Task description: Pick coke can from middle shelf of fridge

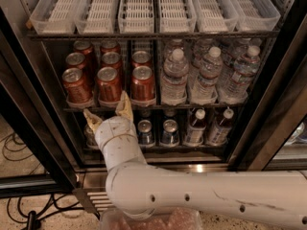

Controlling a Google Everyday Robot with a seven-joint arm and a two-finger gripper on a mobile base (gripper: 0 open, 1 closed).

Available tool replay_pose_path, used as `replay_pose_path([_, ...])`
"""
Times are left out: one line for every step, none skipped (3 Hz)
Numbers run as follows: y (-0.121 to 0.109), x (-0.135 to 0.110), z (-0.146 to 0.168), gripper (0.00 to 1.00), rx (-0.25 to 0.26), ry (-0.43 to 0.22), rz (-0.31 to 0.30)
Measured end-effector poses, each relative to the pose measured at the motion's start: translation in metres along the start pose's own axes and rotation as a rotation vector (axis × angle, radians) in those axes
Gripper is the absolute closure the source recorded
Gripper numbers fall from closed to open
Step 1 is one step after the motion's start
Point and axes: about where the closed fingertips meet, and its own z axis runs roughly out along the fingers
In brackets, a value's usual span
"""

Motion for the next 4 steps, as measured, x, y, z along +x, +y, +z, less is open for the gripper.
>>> replay_pose_path([-0.001,0.002,0.003,0.34,0.015,-0.002,0.0])
replay_pose_path([-0.003,0.002,0.009,0.35,0.032,-0.011,-0.007])
replay_pose_path([-0.006,-0.002,0.015,0.36,0.046,-0.026,-0.015])
replay_pose_path([-0.011,-0.006,0.026,0.4,0.064,-0.042,-0.019])
